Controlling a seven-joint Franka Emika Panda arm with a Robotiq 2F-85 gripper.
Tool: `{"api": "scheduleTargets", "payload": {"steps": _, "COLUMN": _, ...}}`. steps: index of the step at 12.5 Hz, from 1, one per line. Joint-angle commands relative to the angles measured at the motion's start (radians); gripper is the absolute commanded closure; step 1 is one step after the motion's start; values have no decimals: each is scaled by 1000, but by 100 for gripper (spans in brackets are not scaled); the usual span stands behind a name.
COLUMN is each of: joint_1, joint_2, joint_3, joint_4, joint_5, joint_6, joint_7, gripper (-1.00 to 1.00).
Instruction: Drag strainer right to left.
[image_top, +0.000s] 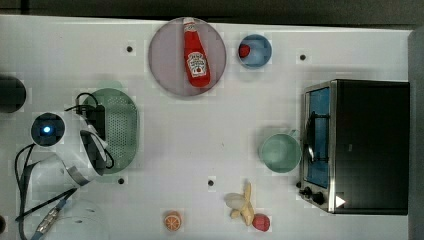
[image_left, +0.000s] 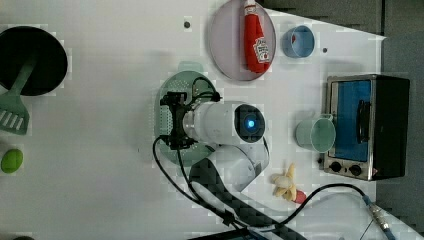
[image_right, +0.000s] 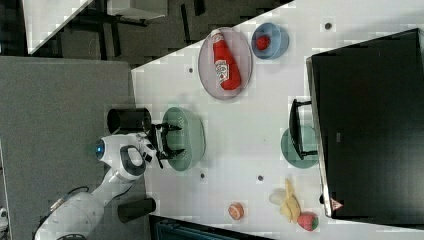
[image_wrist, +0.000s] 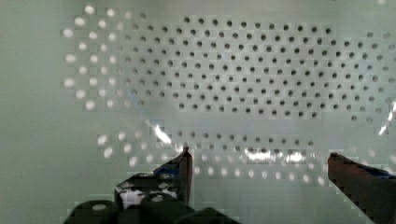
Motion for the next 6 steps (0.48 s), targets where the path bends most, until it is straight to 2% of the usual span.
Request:
{"api": "scheduleTargets", "payload": {"steps": 1, "joint_1": 38, "joint_2": 21, "joint_3": 23, "joint_4": 31, "joint_5": 4, "joint_6": -43, "joint_7": 80, "gripper": -100}}
{"api": "scheduleTargets", "payload": {"steps": 6, "joint_1": 64, "joint_2": 27, "joint_3": 23, "joint_4": 48, "joint_5": 3, "joint_6": -44, "joint_7": 84, "gripper": -100}}
